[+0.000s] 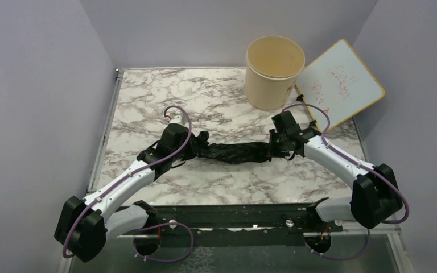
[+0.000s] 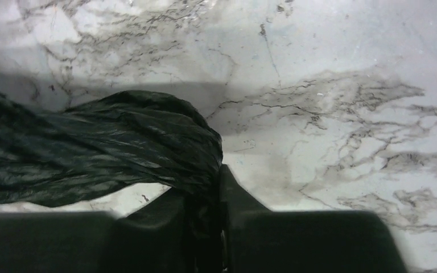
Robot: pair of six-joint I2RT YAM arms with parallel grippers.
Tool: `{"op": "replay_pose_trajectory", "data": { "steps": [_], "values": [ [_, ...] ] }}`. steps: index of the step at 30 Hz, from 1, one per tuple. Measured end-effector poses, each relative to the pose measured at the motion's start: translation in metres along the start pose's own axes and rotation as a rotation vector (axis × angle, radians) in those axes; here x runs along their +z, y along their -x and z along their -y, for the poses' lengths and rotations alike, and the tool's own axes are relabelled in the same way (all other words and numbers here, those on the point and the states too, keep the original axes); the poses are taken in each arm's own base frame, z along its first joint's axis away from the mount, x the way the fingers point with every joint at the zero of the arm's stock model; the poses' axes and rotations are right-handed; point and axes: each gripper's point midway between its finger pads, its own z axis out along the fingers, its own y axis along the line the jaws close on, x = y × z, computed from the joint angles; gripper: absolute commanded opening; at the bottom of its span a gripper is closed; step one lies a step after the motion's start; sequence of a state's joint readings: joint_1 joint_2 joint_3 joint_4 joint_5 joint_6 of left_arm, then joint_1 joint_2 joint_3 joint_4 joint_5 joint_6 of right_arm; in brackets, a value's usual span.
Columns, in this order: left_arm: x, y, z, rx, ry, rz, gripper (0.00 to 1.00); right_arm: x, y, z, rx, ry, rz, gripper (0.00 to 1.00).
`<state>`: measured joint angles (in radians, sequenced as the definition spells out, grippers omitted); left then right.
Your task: Put the trash bags into the trash bin
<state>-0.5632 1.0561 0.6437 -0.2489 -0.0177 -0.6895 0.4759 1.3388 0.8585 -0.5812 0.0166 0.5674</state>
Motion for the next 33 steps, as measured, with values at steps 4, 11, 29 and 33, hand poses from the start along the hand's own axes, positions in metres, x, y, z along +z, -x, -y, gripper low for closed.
{"op": "replay_pose_trajectory", "data": {
  "steps": [4,11,29,33],
  "values": [
    [0.0,-0.002,-0.012,-0.027,0.058,0.012,0.0,-0.001,0.004,0.014,-0.034,-0.073,0.024,0.56],
    [0.006,-0.009,-0.001,-0.008,-0.008,-0.037,0.0,-0.026,0.032,0.029,-0.073,-0.197,0.101,0.58],
    [-0.01,-0.042,0.039,0.072,-0.081,-0.152,0.82,-0.046,-0.013,-0.139,-0.278,0.673,0.049,0.69],
    [-0.036,-0.007,0.026,0.097,-0.001,-0.005,0.9,-0.05,-0.03,-0.157,-0.359,0.703,0.072,0.7]
  ]
}}
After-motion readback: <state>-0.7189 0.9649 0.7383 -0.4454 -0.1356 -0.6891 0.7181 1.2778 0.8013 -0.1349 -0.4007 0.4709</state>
